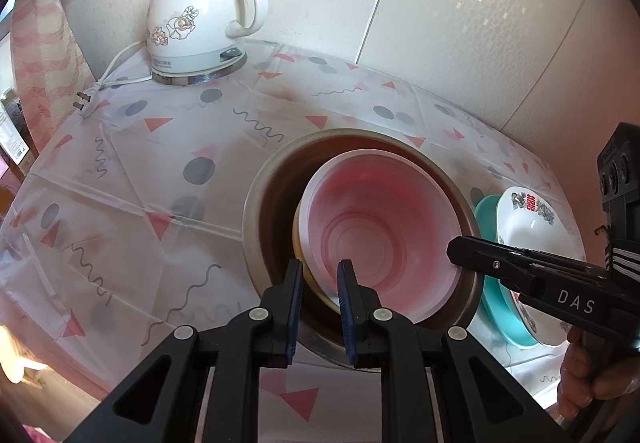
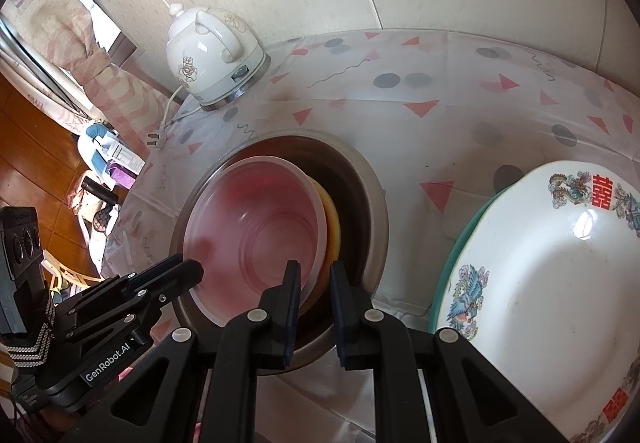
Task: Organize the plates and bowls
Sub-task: 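Lower the red bowl into the yellow bowl and open the right tool, then move both tools to the rim of the steel bowl, then close both tools on the steel bowl rim, then lift the nested bowls with both tools and carry them over the plate stack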
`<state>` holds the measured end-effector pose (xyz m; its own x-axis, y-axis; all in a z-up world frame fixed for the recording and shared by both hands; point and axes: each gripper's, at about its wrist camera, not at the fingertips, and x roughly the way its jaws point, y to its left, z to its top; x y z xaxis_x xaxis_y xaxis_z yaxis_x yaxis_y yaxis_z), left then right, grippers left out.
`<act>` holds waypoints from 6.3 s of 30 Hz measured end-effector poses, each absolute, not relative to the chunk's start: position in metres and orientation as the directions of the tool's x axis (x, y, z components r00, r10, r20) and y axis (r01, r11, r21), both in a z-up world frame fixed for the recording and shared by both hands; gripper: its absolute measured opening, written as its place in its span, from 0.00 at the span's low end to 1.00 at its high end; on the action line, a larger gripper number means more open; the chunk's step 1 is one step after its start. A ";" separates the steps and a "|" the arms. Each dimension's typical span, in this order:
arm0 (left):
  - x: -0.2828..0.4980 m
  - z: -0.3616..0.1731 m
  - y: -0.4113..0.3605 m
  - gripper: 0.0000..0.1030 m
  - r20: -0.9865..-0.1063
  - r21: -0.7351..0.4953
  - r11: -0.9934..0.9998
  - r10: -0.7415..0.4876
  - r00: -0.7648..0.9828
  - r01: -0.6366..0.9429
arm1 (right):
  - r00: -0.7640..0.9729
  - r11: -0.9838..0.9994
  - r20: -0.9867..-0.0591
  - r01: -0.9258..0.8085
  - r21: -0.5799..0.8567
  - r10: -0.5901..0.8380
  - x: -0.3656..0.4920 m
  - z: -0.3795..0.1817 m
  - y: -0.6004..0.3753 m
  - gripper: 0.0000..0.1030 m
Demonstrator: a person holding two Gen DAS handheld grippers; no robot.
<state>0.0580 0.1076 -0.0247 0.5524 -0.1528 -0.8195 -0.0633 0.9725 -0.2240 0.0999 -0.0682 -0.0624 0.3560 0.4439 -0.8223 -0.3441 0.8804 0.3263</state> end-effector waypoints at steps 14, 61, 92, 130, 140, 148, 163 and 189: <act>0.050 -0.018 0.115 0.17 -0.809 -0.224 0.971 -0.139 0.572 -0.081 | 0.373 0.878 -0.807 -0.332 0.344 0.457 0.096 -0.058 -0.078 0.14; 0.049 -0.024 0.150 0.20 -0.779 -0.282 0.955 -0.172 0.603 -0.092 | 0.384 0.903 -0.826 -0.292 0.315 0.413 0.111 -0.064 -0.092 0.14; 0.072 -0.049 0.147 0.22 -0.800 -0.298 0.951 -0.199 0.566 -0.087 | 0.360 0.893 -0.830 -0.312 0.324 0.426 0.114 -0.067 -0.088 0.14; 0.064 -0.045 0.136 0.27 -0.791 -0.186 0.980 -0.104 0.602 -0.075 | 0.350 0.895 -0.841 -0.327 0.303 0.412 0.109 -0.072 -0.082 0.20; 0.065 -0.046 0.135 0.33 -0.801 -0.161 0.982 -0.070 0.594 -0.101 | 0.350 0.895 -0.842 -0.328 0.301 0.411 0.109 -0.072 -0.083 0.20; 0.061 -0.045 0.130 0.26 -0.788 -0.136 0.987 -0.056 0.613 -0.085 | 0.354 0.895 -0.837 -0.322 0.309 0.417 0.109 -0.073 -0.082 0.20; 0.054 -0.043 0.127 0.19 -0.784 -0.138 0.987 -0.059 0.618 -0.082 | 0.366 0.893 -0.833 -0.337 0.297 0.415 0.105 -0.070 -0.078 0.18; 0.041 -0.027 0.126 0.20 -0.759 -0.163 0.983 -0.072 0.647 -0.081 | 0.378 0.884 -0.815 -0.343 0.318 0.440 0.096 -0.061 -0.085 0.18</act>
<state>0.0411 0.1258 -0.0275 0.6471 -0.0723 -0.7590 -0.0809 0.9834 -0.1626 0.0964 -0.0846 -0.0607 0.3779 0.4399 -0.8147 -0.3433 0.8838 0.3179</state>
